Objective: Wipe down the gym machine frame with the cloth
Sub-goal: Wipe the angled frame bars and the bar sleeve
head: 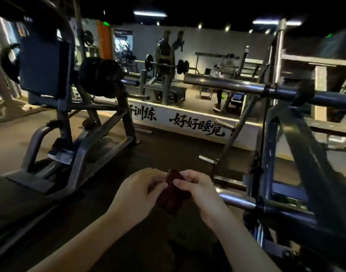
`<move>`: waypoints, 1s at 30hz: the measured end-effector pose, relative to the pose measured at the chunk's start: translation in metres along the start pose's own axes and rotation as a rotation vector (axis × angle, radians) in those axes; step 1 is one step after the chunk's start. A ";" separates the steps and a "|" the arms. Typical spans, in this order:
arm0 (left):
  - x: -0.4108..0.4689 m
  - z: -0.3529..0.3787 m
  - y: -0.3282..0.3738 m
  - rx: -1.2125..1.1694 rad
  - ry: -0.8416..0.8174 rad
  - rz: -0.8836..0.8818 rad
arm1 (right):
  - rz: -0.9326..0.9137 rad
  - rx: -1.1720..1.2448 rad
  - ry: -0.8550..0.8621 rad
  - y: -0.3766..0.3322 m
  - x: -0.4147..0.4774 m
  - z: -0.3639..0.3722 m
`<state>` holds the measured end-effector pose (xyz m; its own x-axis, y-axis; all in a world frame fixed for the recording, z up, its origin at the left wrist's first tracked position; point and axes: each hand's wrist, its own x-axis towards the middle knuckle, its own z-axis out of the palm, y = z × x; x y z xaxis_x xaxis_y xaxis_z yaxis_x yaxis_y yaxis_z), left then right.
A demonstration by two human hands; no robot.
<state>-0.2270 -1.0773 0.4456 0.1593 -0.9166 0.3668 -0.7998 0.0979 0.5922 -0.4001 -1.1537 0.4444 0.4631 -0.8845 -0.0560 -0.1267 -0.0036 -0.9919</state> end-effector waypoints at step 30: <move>0.261 -0.160 -0.090 -0.480 -0.667 0.077 | -0.134 -0.003 0.652 -0.153 0.163 0.103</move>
<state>-0.0204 -1.2633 0.6031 -0.3837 -0.9235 0.0051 -0.4359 0.1859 0.8806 -0.2155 -1.2492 0.5749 -0.1504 -0.9773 0.1492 -0.1083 -0.1337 -0.9851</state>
